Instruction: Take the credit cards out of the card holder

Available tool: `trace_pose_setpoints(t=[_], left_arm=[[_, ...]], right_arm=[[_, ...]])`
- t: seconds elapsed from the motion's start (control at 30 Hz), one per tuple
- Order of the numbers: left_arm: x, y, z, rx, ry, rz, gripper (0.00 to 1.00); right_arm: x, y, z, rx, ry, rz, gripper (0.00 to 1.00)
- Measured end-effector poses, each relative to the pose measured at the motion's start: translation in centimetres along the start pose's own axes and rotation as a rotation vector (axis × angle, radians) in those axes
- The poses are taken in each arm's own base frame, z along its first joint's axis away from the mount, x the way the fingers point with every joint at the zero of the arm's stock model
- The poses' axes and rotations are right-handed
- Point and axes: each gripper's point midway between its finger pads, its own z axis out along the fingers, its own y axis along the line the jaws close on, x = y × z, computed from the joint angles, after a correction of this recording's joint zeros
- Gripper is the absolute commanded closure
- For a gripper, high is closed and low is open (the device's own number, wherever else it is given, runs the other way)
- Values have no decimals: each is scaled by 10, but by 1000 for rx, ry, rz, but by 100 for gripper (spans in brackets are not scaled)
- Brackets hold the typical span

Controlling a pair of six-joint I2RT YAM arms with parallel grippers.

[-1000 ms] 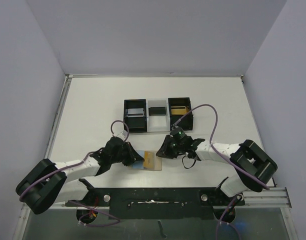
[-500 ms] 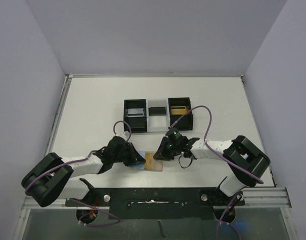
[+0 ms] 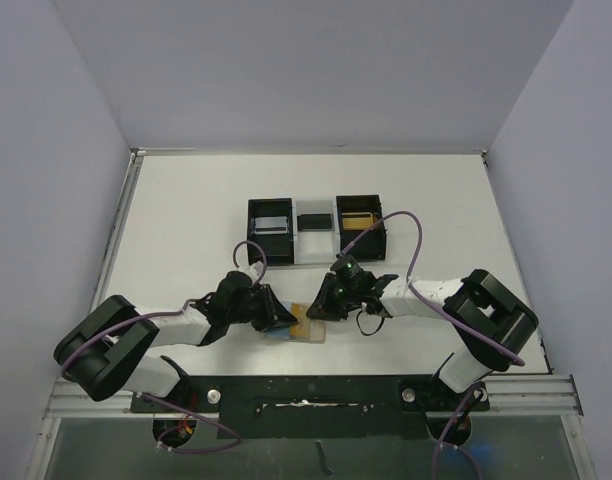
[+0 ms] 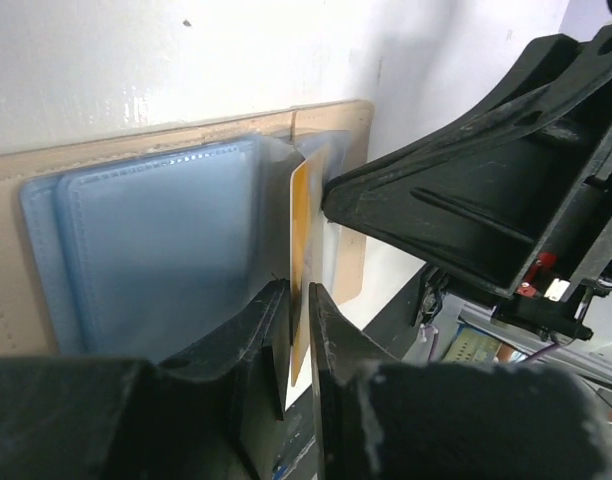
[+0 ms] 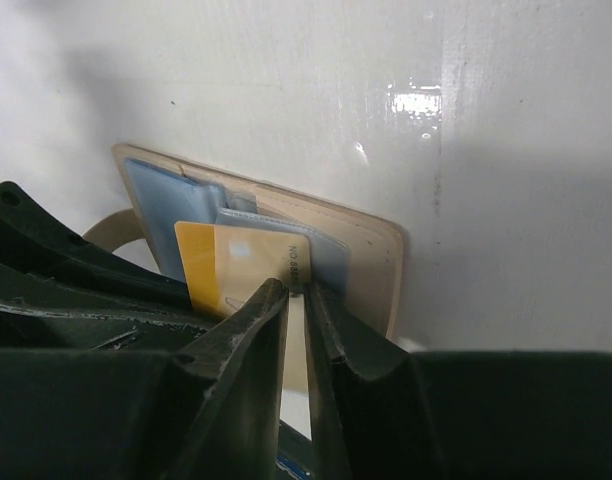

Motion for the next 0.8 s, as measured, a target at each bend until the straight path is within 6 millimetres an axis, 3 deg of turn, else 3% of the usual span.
trace_pose_setpoints(t=[0.13,0.43,0.8], left_arm=[[-4,-6,-4,21,-17,0,87],[-14,-8,-11,39,-50,-3,100],[-19,-5,-22,-15,-70,49,100]], right_arm=[[0,0,0,1,0,1,83],[-1,-1,1,20,8,3,85],[-10,-8,-8,63,-39,-58,83]])
